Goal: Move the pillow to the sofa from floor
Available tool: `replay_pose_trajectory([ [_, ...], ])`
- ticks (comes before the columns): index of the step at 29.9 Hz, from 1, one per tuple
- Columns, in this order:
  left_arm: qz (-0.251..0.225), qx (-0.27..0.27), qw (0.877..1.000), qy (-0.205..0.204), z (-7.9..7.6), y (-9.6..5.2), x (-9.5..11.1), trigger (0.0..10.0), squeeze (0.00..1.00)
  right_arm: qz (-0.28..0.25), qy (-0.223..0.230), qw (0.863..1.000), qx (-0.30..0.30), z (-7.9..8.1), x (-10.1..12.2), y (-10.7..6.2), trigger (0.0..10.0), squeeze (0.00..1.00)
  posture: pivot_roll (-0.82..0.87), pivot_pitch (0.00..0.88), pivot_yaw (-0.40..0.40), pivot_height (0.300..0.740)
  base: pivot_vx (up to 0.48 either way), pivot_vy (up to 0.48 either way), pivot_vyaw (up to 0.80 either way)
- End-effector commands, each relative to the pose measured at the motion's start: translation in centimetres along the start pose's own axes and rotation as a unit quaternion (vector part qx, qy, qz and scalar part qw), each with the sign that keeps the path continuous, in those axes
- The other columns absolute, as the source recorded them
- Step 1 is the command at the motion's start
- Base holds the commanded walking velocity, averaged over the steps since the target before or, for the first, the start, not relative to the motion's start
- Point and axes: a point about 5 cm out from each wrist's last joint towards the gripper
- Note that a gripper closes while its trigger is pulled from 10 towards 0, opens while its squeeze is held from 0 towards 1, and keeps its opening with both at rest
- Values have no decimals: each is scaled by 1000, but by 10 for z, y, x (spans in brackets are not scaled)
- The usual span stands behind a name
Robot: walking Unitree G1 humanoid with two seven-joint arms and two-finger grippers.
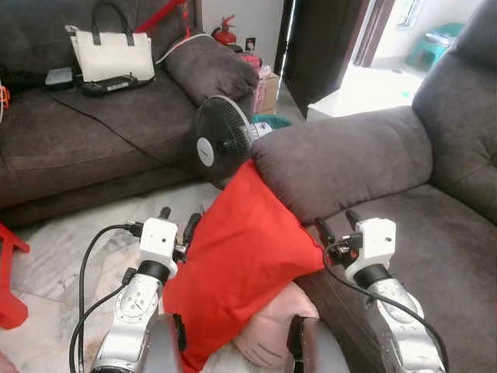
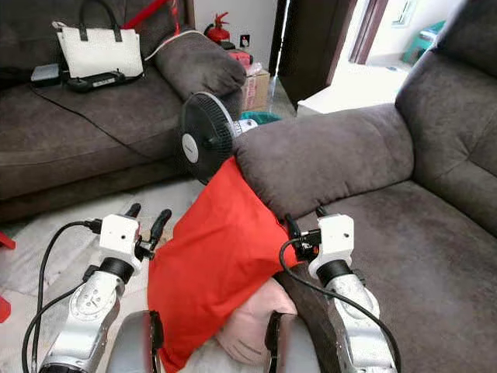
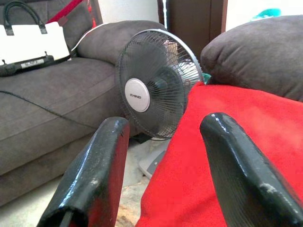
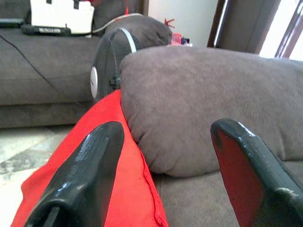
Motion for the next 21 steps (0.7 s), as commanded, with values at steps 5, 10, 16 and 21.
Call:
replay_pose_trajectory([
  [5, -10, 8, 1000, -8, 2, 3, 5, 10000, 0, 5, 7, 1000, -14, -14, 2, 3, 10000, 0, 153, 0, -126, 523, 0, 0, 0],
  [10, -9, 31, 999, -14, 8, -1, 4, 10000, 0, 25, 21, 999, -10, -14, -3, 9, 10000, 0, 173, 0, -143, 523, 0, 0, 0],
  [16, 2, 53, 998, -24, 7, -12, -1, 10000, 0, 74, 52, 996, -4, -10, -23, 18, 10000, 0, 191, 0, -157, 523, 0, 0, 0],
  [21, 2, 71, 997, -25, 8, -19, 1, 10000, 0, 127, 84, 988, -2, -3, -38, 29, 10000, 0, 229, 0, -199, 523, 0, 0, 0],
])
Point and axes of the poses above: a point about 5 cm out from each wrist's last joint towards the gripper, its own y axis pointing out of the wrist towards the gripper, its own x axis along the axis of the wrist's last joint, z = x × y, and after that the axes turned 5 degrees about y, right-handed
